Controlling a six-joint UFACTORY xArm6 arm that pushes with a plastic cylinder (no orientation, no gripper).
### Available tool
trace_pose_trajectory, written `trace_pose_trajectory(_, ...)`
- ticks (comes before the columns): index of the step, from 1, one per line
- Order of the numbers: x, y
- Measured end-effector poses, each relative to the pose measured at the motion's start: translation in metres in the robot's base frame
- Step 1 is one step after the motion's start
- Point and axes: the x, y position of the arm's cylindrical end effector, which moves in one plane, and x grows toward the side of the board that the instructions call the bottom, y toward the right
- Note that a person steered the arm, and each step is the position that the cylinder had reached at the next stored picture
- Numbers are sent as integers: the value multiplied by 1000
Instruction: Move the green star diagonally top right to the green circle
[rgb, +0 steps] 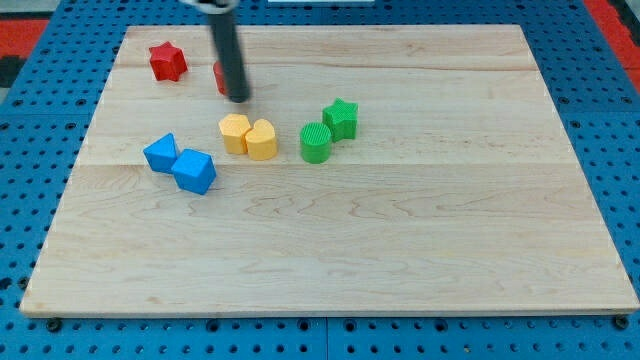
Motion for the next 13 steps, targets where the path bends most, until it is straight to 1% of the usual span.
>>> trace_pose_trajectory(1, -4, 16)
trace_pose_trajectory(3, -4, 16)
trace_pose_trajectory(5, 4, 33)
trace_pose_trajectory(6, 45, 57)
trace_pose_trajectory(7, 66, 85)
trace_pose_trajectory(8, 66, 145)
trace_pose_trajectory(9, 82, 193)
trace_pose_trajectory(10, 52, 212)
trace_pose_trajectory(11, -2, 212)
trace_pose_trajectory(13, -18, 213)
